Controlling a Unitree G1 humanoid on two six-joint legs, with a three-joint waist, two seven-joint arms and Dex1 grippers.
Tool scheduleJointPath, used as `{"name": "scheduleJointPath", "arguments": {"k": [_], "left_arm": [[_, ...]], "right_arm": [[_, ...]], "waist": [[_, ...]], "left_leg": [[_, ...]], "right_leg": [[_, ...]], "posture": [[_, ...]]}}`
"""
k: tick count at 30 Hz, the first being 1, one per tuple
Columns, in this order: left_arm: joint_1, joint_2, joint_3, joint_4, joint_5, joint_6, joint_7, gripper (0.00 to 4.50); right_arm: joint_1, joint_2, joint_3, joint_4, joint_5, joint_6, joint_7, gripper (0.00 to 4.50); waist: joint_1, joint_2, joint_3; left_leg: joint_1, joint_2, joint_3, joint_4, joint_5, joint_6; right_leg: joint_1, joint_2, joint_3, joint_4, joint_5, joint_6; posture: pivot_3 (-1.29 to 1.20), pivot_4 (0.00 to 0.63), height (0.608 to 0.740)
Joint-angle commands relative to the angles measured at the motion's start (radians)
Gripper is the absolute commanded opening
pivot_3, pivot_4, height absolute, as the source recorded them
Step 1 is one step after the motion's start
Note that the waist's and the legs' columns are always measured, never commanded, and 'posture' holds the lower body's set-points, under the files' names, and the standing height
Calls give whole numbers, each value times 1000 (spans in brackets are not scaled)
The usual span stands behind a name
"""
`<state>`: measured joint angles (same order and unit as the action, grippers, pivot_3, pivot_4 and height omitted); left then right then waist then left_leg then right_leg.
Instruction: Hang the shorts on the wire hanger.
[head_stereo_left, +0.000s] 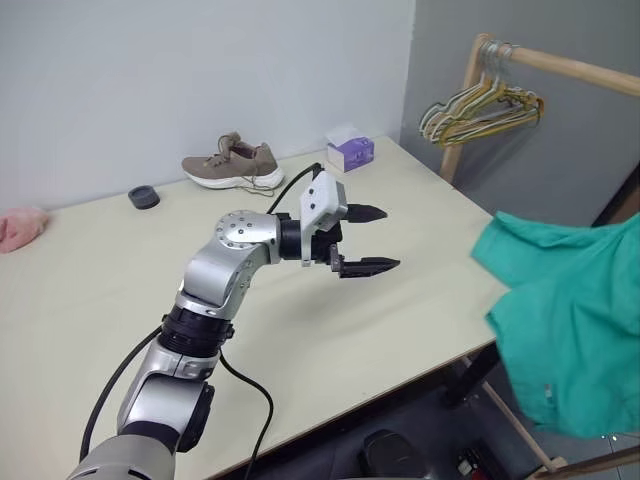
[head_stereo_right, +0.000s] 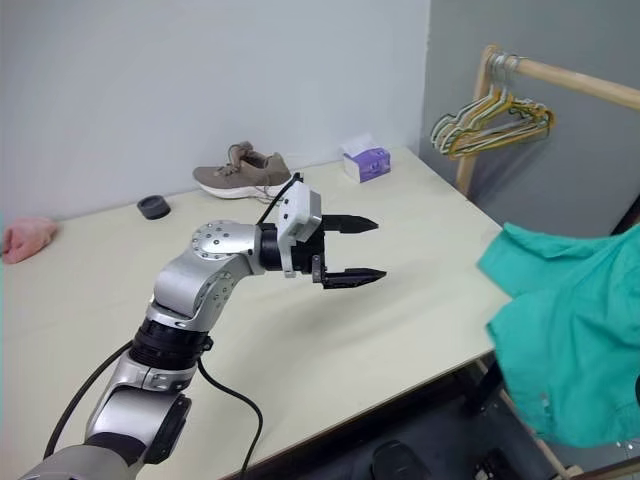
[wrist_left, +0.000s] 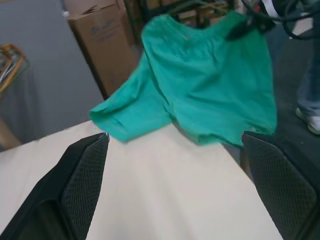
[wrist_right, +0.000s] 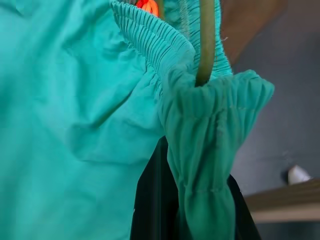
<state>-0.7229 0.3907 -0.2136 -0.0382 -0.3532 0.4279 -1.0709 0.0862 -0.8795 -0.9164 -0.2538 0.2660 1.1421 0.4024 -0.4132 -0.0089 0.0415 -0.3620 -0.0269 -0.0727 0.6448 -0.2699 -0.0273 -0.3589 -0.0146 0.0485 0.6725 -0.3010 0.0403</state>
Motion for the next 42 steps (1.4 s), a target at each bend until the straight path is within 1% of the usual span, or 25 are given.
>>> {"name": "scheduleJointPath", "arguments": {"k": [1,7,12,15,20,25,28,30,33,38,42], "left_arm": [[-36,-12,-4,2,28,-24,33,4468],[-56,-29,-6,-42,30,-5,64,4468],[-54,-29,-13,-63,33,-3,74,4468],[-59,-40,-19,-57,45,-17,82,4468],[-70,-64,-24,-49,53,-28,94,4468],[-78,-80,-29,-59,48,-16,95,4468],[-79,-82,-32,-67,44,-11,90,4468],[-81,-82,-32,-72,39,-5,87,4468],[-89,-79,-29,-82,9,32,66,4468],[-96,-45,-33,-124,-83,129,-36,4468],[-114,-42,-14,-137,-149,207,-52,4468]], "right_arm": [[-96,-77,16,60,-25,-64,-30,0],[-285,-161,116,298,-39,-142,-57,0],[-406,-218,212,485,-42,-193,-37,0],[-549,-246,271,661,-44,-208,-50,0],[-764,-291,378,944,-71,-275,-47,0],[-910,-309,446,1142,-85,-302,-43,0],[-941,-304,457,1186,-79,-281,-36,0],[-935,-292,451,1174,-63,-243,-34,0],[-916,-273,432,1128,-39,-181,-39,0],[-863,-244,399,1019,-2,-97,-48,0],[-826,-223,371,937,22,-77,-50,0]], "waist": [[-10,0,0],[-14,1,0],[-7,1,0],[-6,3,0],[-3,5,2],[-2,6,3],[-2,6,3],[-2,5,3],[-2,5,3],[-3,5,3],[-2,5,3]], "left_leg": [[0,0,0,0,0,0],[1,-1,-3,0,-1,1],[3,-4,-4,0,-1,1],[4,-4,-3,1,-1,1],[14,-6,-1,0,-3,4],[15,-9,-1,0,-4,6],[15,-12,0,0,-4,6],[15,-12,-1,1,-4,6],[15,-13,-1,1,-4,6],[15,-13,0,1,-4,6],[15,-13,-1,1,-4,6]], "right_leg": [[0,0,0,0,0,0],[6,-2,-1,-5,0,0],[9,-4,-1,-8,0,1],[10,-5,-1,-8,0,2],[19,-7,-1,-11,-1,4],[22,-10,0,-13,-2,6],[23,-12,0,-13,-2,7],[24,-13,0,-14,-2,8],[24,-14,-1,-14,-2,10],[24,-14,-1,-14,-2,11],[25,-15,-1,-14,-2,11]], "posture": [[-459,0,740],[-443,0,740],[-431,0,740],[-429,0,740],[-414,4,740],[-407,5,740],[-405,5,740],[-406,4,740],[-410,2,740],[-415,0,740],[-415,0,740]]}}
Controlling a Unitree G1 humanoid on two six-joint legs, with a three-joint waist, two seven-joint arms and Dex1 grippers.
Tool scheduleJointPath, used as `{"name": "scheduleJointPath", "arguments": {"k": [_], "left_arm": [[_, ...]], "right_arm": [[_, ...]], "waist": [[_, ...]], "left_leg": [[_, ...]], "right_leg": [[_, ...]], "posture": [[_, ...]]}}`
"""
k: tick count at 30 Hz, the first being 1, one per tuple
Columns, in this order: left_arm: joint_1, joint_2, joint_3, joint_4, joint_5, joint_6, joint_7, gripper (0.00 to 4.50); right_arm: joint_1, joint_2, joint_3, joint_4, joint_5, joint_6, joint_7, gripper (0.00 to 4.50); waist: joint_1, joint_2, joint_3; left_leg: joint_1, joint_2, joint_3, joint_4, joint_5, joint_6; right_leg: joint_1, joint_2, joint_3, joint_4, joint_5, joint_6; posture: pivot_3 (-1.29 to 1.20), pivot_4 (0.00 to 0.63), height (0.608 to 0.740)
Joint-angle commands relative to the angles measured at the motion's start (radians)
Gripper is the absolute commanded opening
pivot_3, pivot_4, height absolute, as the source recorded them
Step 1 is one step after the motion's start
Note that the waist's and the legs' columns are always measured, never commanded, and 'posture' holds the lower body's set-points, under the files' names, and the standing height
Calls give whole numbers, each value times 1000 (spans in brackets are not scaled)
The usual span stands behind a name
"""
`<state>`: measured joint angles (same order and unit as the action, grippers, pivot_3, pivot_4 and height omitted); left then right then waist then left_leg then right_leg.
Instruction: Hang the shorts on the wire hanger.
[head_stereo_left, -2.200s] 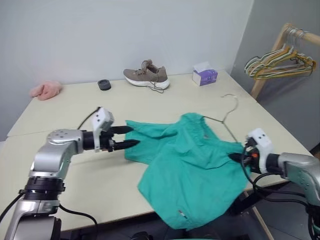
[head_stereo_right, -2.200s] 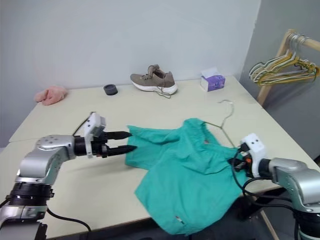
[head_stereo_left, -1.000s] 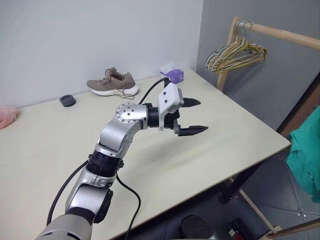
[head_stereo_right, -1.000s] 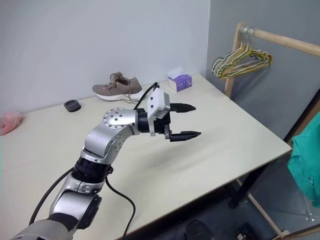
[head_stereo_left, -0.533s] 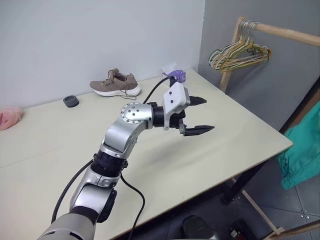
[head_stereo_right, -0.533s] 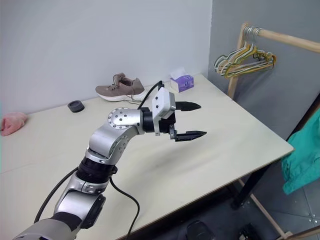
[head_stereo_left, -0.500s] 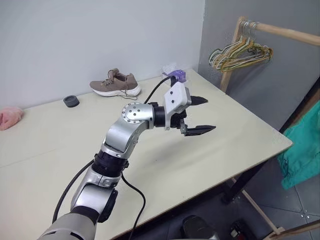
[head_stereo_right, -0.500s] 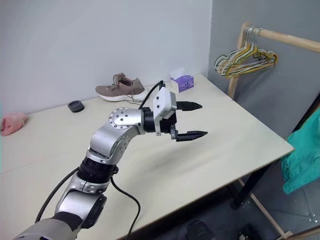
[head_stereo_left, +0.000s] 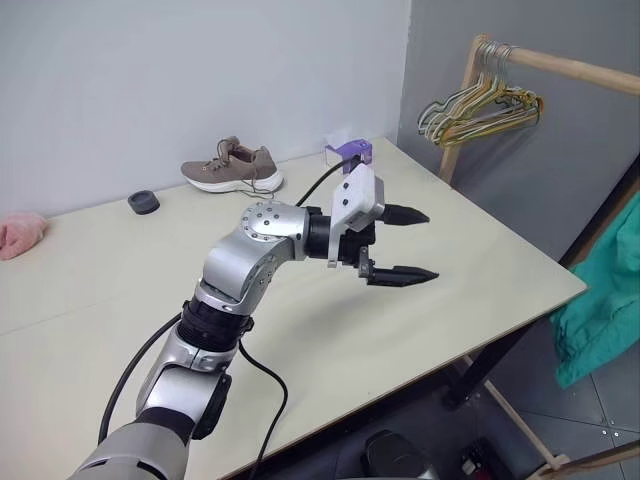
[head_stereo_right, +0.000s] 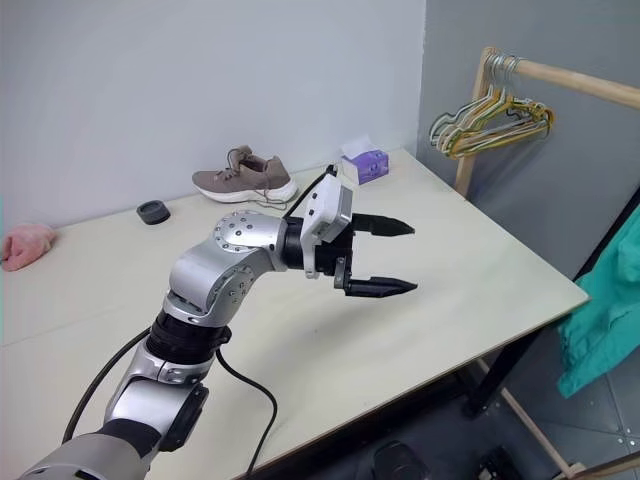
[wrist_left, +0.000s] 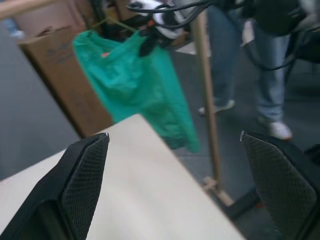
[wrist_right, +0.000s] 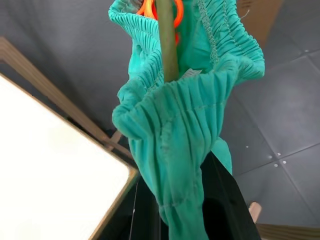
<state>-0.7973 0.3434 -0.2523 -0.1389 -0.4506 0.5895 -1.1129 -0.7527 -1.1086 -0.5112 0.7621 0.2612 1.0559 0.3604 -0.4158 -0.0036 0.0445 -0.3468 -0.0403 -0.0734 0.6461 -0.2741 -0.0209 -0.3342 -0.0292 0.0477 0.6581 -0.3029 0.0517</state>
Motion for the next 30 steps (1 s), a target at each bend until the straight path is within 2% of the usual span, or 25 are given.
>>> {"name": "scheduleJointPath", "arguments": {"k": [1,4,14,15,20,24,26,30], "left_arm": [[-44,5,25,-35,-56,52,-8,4468],[-49,7,22,-32,-58,57,-3,4500],[-46,16,15,-39,-58,55,4,4500],[-45,18,15,-40,-58,55,4,4500],[-41,29,14,-36,-50,50,6,4500],[-27,41,14,-23,-23,32,30,4500],[-18,42,20,-22,-7,30,60,4500],[26,50,48,-4,95,-5,209,4500]], "right_arm": [[21,12,-46,-97,31,13,-14,0],[40,30,-87,-150,44,31,-36,750],[78,71,-191,-342,73,32,-95,4281],[83,72,-193,-363,70,15,-98,4467],[122,78,-171,-488,53,-129,-93,4467],[220,78,-56,-617,-52,-429,-69,4467],[243,97,-13,-667,-79,-554,-54,4467],[255,187,81,-780,-89,-687,-37,4467]], "waist": [[1,0,0],[0,0,0],[1,0,0],[2,0,0],[2,1,0],[1,1,0],[0,1,0],[1,0,0]], "left_leg": [[0,0,0,0,0,0],[0,0,0,0,0,0],[0,0,0,0,0,0],[0,0,0,0,0,0],[0,0,0,0,0,0],[0,0,0,-1,0,0],[0,0,0,-1,0,0],[0,1,-1,0,0,0]], "right_leg": [[0,0,0,0,0,0],[0,0,0,0,0,0],[0,0,0,0,0,0],[0,0,0,0,0,0],[0,0,0,0,0,1],[-1,0,1,0,0,1],[-1,0,1,0,0,1],[0,0,1,0,0,1]], "posture": [[-415,0,740],[-413,0,740],[-408,0,740],[-408,0,740],[-406,0,740],[-405,0,740],[-405,0,740],[-363,0,740]]}}
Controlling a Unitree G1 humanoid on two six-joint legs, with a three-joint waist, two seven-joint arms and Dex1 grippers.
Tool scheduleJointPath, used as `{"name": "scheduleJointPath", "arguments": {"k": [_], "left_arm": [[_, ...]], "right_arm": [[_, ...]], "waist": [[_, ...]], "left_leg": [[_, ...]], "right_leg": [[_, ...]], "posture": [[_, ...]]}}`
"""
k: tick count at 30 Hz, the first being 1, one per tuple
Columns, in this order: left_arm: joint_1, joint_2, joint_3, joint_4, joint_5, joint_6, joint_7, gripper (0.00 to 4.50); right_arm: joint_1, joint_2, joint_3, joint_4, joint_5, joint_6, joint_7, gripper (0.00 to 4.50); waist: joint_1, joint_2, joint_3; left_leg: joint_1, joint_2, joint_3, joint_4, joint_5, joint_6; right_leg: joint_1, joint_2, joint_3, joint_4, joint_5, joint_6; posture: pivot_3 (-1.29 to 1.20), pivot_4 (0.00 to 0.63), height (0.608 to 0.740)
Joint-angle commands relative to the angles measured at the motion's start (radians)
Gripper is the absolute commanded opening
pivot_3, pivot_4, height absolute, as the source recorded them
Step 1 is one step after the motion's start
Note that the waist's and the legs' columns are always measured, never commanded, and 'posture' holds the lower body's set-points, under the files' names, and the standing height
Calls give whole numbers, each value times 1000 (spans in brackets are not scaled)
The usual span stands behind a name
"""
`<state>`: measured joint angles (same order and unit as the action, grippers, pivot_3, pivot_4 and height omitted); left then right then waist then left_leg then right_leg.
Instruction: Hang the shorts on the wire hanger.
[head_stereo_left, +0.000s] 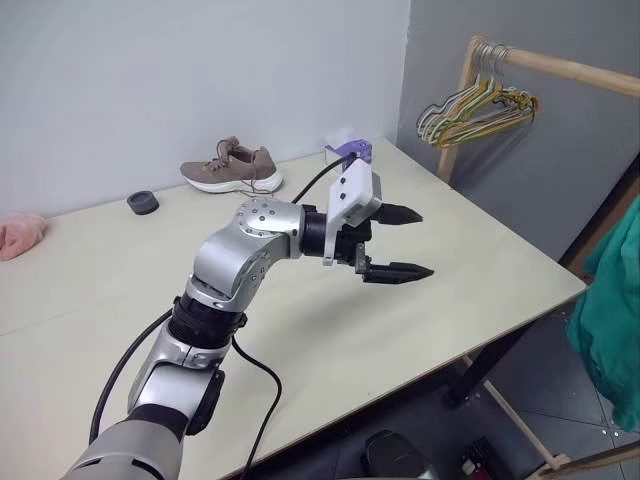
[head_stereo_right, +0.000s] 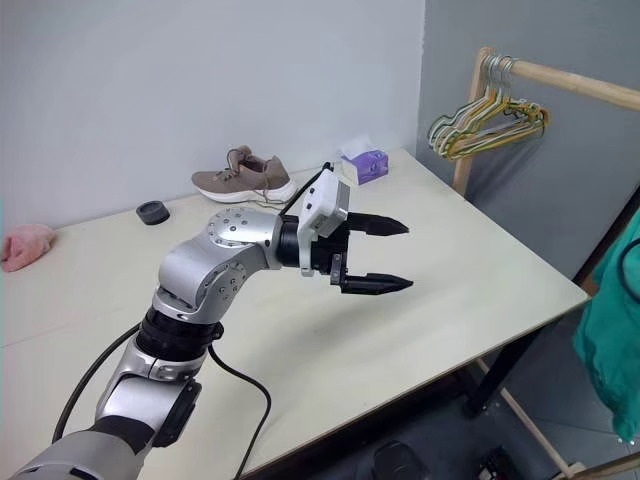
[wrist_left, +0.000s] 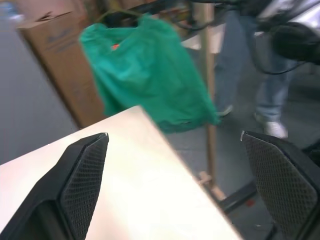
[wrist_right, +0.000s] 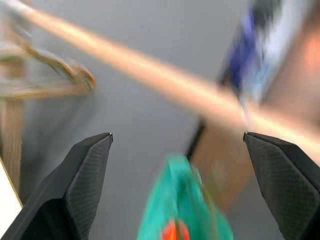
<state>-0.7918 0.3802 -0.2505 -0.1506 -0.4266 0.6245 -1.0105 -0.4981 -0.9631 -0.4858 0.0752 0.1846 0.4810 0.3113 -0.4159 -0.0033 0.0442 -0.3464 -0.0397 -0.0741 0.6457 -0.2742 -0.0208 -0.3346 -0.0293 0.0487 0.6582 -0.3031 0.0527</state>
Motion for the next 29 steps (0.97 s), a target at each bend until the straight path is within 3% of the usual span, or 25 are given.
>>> {"name": "scheduleJointPath", "arguments": {"k": [1,4,7,14,18,22,29], "left_arm": [[35,14,61,24,115,-55,177,4500],[88,8,140,70,223,-63,405,4500],[171,20,197,64,306,-34,568,4500],[479,-8,322,-60,494,-20,909,4500],[586,-83,416,-67,454,-64,972,4500],[611,-135,491,-48,393,-66,980,4500],[577,-110,512,-26,353,-96,939,4500]], "right_arm": [[2,75,85,-122,-4,-142,30,4467],[15,200,173,-225,86,-150,112,4467],[53,293,280,-289,63,-197,139,4467],[155,550,444,-257,49,-225,106,4467],[164,661,511,-113,-26,-303,53,4467],[102,752,514,46,-67,-379,-13,4467],[69,774,524,93,-68,-394,32,4467]], "waist": [[2,0,0],[9,-1,0],[28,-1,0],[155,-8,-2],[250,-8,-3],[326,-10,-4],[370,-11,-4]], "left_leg": [[0,0,-1,0,0,0],[0,0,-3,1,0,0],[0,1,-5,1,0,0],[-7,0,-11,1,0,-1],[-18,-3,-10,3,0,-1],[-18,-3,-10,3,0,-1],[-17,-3,-10,3,0,-2]], "right_leg": [[0,0,1,0,0,0],[0,0,2,1,0,0],[-1,-1,0,3,0,0],[-11,-6,-4,6,3,-5],[-22,-9,-4,8,4,-6],[-24,-10,-5,7,6,-9],[-23,-8,-6,12,7,-11]], "posture": [[-359,0,740],[-331,0,740],[-293,0,740],[-156,0,740],[-101,0,740],[-60,0,740],[-3,0,740]]}}
